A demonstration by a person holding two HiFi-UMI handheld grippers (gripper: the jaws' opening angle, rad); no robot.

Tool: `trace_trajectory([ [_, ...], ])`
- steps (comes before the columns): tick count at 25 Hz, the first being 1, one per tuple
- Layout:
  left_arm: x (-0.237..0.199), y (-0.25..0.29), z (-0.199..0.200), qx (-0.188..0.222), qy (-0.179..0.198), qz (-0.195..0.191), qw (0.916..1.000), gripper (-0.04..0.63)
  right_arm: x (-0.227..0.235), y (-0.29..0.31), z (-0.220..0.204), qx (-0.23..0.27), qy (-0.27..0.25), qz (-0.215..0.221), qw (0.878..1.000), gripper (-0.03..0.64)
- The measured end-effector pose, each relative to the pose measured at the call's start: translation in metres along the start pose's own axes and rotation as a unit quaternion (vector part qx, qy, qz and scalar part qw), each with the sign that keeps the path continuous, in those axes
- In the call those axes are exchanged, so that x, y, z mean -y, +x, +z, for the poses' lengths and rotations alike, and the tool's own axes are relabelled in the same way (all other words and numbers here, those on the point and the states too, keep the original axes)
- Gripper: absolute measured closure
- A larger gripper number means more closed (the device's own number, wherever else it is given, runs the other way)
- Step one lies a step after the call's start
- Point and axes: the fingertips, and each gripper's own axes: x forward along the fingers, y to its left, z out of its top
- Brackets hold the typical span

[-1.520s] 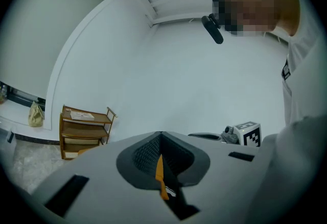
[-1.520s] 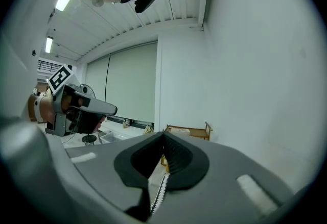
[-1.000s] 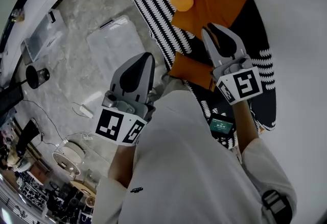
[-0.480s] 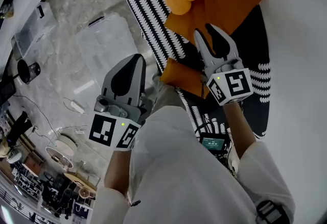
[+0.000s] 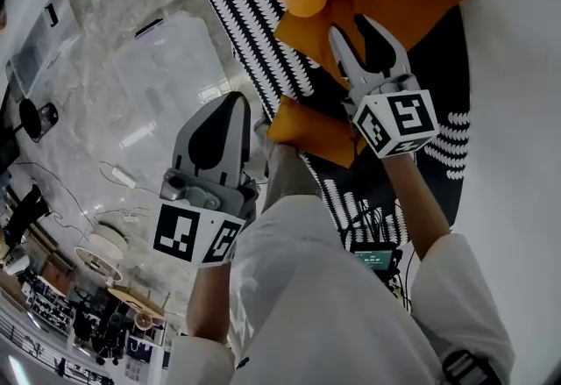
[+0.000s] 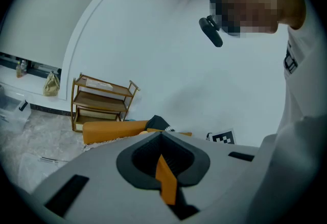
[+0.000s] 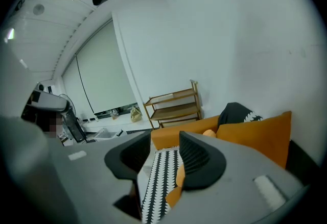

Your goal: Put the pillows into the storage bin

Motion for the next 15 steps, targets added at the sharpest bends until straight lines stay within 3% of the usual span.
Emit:
trace_trajectory([
  [15,-0.030,0.045,-0.053,-0.029,-0.035,-0.004,0.9989,0.588,0.049,0.061,-0.062,-0.037,0.022,-0.046,0.998,0.403],
])
